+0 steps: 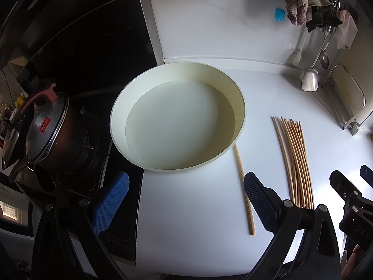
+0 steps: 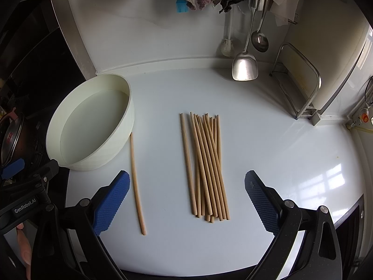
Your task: Organize utensils
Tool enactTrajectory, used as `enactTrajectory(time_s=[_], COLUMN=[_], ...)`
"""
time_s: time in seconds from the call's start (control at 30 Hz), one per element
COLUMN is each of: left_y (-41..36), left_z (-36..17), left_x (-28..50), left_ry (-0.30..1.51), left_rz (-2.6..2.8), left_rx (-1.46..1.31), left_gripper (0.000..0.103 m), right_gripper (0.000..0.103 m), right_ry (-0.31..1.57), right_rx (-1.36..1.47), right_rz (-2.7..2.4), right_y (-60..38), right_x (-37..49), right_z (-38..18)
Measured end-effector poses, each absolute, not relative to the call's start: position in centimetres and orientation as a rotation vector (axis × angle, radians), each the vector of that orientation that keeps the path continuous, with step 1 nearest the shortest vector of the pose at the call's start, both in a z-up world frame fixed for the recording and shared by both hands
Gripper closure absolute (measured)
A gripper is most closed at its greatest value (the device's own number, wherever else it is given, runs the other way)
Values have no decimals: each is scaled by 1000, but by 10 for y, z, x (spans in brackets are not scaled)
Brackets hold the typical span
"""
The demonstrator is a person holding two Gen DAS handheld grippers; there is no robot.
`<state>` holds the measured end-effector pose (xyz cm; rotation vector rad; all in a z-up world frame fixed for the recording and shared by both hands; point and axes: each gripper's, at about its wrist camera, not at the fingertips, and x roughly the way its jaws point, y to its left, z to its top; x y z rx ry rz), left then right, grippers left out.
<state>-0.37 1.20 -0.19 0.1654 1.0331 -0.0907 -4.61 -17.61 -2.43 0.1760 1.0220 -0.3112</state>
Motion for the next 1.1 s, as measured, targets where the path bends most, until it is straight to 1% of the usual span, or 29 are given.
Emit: enactTrajectory(time_s=[1.1], left_y=[6], left_z=[-2], left_x=[1], left_ry=[1035], left_rz=[-91], left_rx=[170], left_gripper=[6], right_gripper=[8], right_ry=[1026], right_rx=[182], right_rz=[-310], right_y=[-180], right_x=[-46], right_z=[-26])
